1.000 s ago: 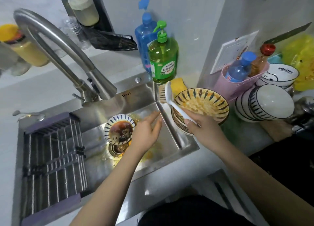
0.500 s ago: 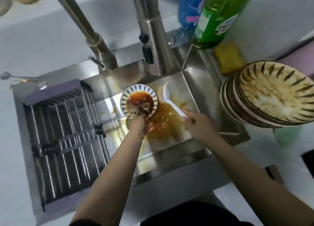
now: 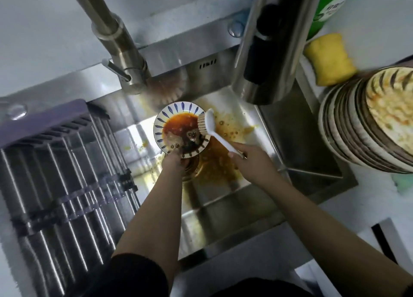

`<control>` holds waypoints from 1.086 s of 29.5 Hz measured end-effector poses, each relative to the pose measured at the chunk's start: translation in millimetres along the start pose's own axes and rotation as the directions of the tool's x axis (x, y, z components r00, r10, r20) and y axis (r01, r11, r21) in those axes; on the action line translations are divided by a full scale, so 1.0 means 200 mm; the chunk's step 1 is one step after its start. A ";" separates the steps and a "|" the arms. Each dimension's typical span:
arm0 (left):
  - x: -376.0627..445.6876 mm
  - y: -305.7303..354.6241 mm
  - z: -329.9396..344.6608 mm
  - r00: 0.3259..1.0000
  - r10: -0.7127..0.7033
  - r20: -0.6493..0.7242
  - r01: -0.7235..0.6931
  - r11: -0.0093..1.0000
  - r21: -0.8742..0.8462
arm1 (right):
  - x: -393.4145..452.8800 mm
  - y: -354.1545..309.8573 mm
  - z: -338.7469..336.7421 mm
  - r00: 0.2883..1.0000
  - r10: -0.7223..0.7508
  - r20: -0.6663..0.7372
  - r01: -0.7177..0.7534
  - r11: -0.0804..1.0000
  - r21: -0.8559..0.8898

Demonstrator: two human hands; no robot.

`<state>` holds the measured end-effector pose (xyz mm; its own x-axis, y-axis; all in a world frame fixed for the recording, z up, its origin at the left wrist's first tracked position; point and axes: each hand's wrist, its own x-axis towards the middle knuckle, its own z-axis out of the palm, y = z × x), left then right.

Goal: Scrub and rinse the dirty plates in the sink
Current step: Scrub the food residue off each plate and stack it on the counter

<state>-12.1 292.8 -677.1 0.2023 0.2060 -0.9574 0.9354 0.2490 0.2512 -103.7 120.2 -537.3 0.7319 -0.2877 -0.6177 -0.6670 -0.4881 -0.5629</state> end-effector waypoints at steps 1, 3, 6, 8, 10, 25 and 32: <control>0.03 0.00 0.00 1.000 -0.004 -0.008 0.004 1.000 -0.001 | 0.00 0.00 0.00 1.000 0.003 -0.003 -0.003 1.000 0.007; 0.06 -0.01 0.00 1.000 -0.003 -0.002 0.003 1.000 0.004 | -0.01 0.01 -0.01 1.000 0.011 -0.009 -0.011 1.000 0.012; 0.04 -0.02 0.00 0.999 0.044 0.030 -0.045 0.999 0.029 | -0.03 0.01 -0.02 1.000 0.015 -0.014 -0.014 1.000 0.013; -0.01 -0.02 -0.01 0.995 0.089 0.035 -0.091 0.994 0.060 | -0.06 0.01 -0.03 1.000 0.019 -0.020 -0.018 0.999 0.027; -0.06 -0.01 -0.03 0.990 0.137 0.017 -0.139 0.985 0.102 | -0.09 0.00 -0.05 0.999 0.024 -0.023 -0.023 0.998 0.051; -0.89 0.01 -0.29 0.650 0.754 -0.095 -0.538 0.545 0.643 | -0.45 -0.11 -0.23 0.994 -0.111 0.010 0.111 0.994 -0.013; -1.07 -0.06 -0.42 0.459 0.888 -0.021 -0.724 0.388 0.571 | -0.62 -0.22 -0.21 0.963 -0.135 0.234 0.183 0.963 -0.198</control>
<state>-90.6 325.8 -463.9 0.9175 0.3357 -0.2133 0.3818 -0.5930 0.7089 -159.2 142.9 -413.4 0.7622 -0.0181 -0.6471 -0.4805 -0.6858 -0.5467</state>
